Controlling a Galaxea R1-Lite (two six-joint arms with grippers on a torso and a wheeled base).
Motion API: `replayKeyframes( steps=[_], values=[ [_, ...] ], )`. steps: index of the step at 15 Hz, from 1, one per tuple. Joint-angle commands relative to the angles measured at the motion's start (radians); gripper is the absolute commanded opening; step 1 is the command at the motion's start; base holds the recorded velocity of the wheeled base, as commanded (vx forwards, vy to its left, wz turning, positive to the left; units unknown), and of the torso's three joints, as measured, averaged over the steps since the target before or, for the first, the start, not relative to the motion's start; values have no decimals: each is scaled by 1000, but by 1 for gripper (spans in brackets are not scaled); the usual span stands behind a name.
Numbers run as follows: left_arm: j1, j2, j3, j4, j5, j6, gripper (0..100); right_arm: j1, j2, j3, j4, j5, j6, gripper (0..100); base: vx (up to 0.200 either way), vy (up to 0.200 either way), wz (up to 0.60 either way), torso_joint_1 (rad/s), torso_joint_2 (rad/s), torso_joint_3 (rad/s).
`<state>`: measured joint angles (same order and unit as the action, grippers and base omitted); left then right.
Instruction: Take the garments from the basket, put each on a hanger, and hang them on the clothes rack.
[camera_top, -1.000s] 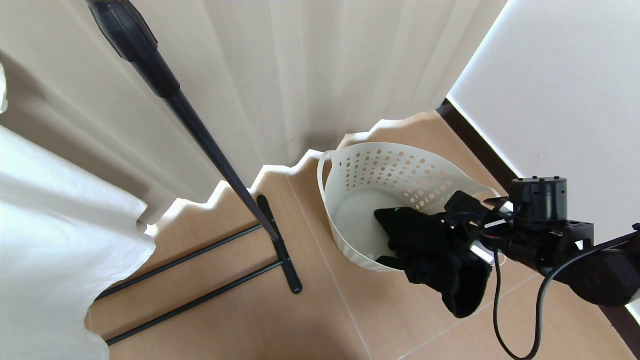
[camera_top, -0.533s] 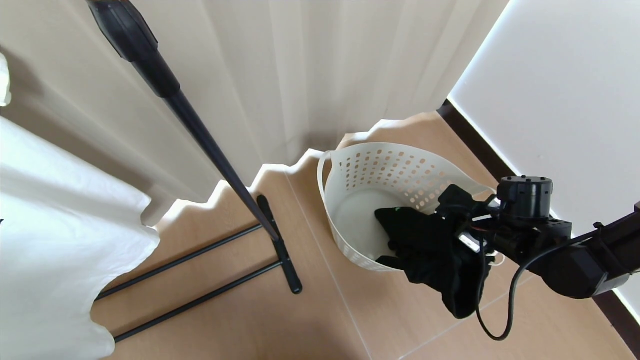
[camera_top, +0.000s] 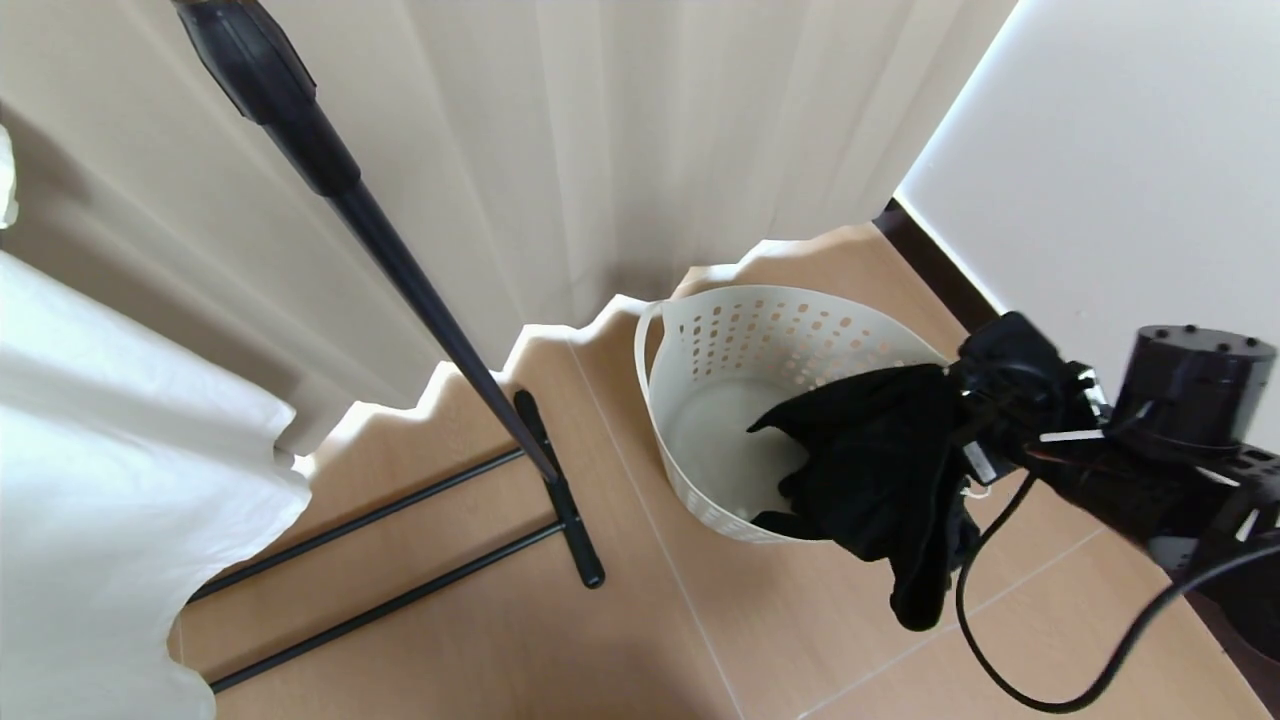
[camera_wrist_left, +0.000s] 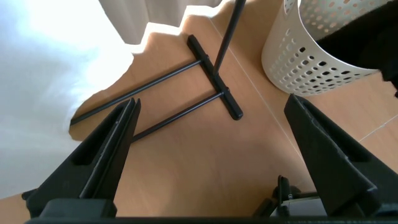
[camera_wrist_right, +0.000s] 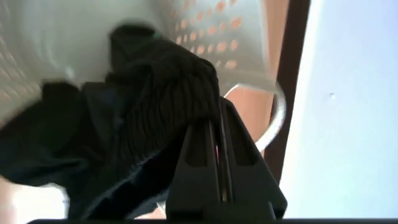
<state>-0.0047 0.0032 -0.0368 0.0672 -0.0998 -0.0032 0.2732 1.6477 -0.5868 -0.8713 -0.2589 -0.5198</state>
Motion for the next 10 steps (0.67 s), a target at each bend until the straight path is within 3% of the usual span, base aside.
replayKeyframes(
  steps=[1,2,4,10],
  values=[
    [0,0,0,0,0,-1,100,181,-499,33,150,4,112,0,0,0,0,0,0,0],
    [0,1,0,0,0,-1,100,259,-609,39,212,4,129,0,0,0,0,0,0,0],
    [0,0,0,0,0,-1,100,327,-689,32,313,6,129,0,0,0,0,0,0,0],
    [0,1,0,0,0,-1,100,327,-677,39,331,9,130,0,0,0,0,0,3,122]
  ],
)
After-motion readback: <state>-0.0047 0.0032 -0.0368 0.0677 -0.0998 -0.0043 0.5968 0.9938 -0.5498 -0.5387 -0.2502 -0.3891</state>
